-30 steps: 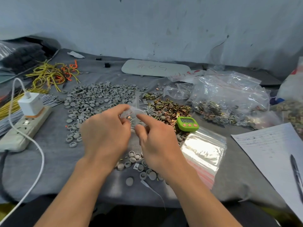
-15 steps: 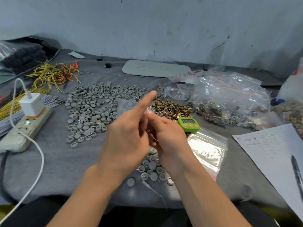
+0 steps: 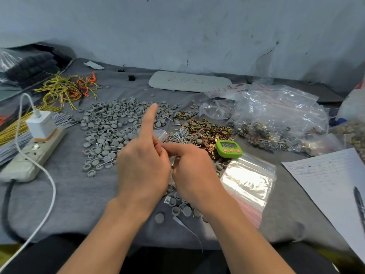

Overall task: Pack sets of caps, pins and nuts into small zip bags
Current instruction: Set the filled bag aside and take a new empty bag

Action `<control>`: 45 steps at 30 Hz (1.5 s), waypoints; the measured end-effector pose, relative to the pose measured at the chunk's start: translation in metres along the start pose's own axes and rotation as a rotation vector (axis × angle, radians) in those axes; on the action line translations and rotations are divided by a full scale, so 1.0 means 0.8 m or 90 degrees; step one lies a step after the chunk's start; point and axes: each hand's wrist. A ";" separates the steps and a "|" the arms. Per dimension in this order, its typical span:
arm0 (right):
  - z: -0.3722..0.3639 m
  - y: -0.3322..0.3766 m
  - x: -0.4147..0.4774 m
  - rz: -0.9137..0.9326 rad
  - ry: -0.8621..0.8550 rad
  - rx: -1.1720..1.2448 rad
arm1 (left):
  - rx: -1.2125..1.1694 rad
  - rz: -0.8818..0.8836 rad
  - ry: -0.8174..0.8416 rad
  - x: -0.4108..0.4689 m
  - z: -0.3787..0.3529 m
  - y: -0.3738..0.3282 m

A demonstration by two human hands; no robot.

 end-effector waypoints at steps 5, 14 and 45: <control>-0.001 -0.002 0.006 -0.215 -0.025 0.249 | -0.036 0.012 0.040 0.004 0.002 0.002; 0.004 -0.009 0.015 -0.204 0.036 0.110 | -0.128 0.030 0.115 0.015 0.002 0.018; -0.001 -0.019 0.032 -0.390 0.072 0.501 | -0.212 -0.009 0.257 0.012 -0.004 0.025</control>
Point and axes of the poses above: each hand's wrist, its own x-axis towards the middle knuckle, its own z-axis out of the back of the hand, y = z × x, and after that the axes turned 4 degrees about -y, right-handed
